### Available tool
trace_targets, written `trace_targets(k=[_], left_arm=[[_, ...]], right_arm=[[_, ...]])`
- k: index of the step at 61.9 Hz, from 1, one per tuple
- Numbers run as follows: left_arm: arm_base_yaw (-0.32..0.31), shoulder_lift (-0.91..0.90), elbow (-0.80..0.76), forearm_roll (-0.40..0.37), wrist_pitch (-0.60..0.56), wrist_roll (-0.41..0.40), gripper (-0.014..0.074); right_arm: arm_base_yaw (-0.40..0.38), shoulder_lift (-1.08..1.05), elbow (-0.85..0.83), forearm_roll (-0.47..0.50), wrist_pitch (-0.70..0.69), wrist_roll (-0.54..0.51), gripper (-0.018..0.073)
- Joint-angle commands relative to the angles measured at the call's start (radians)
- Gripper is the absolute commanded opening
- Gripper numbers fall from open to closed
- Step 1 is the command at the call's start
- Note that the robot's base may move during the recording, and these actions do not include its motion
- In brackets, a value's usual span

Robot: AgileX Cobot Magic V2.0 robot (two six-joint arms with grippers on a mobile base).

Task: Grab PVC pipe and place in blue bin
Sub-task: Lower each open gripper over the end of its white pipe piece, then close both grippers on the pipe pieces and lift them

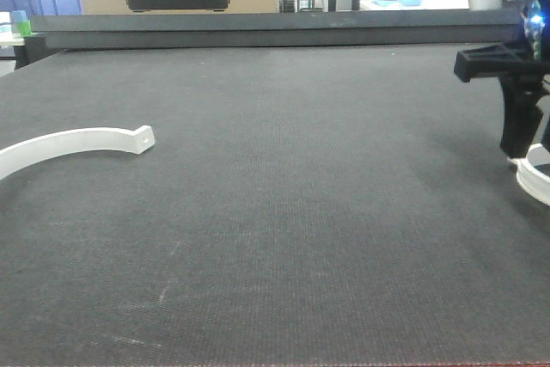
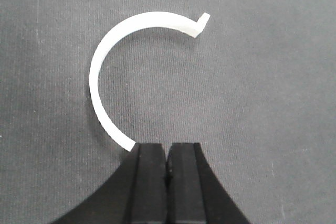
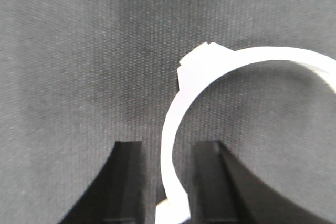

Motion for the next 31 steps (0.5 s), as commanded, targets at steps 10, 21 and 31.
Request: trace_targets(k=[10,21,31], left_arm=[[0.000,-0.002,-0.006,-0.013,0.029,0.001,-0.0111],[0.000,-0.002,-0.006,-0.013,0.043,0.001,-0.0111],[0.000,-0.002,-0.006,-0.013,0.053,0.001,-0.0111]], right_arm=[[-0.001,0.057,-0.008,-0.011,-0.011,0.027,0.0162],[-0.001,0.070,-0.008,-0.011,-0.055,0.042,0.0162],[-0.001,0.080,-0.008,-0.005,-0.059,0.043,0.0160]])
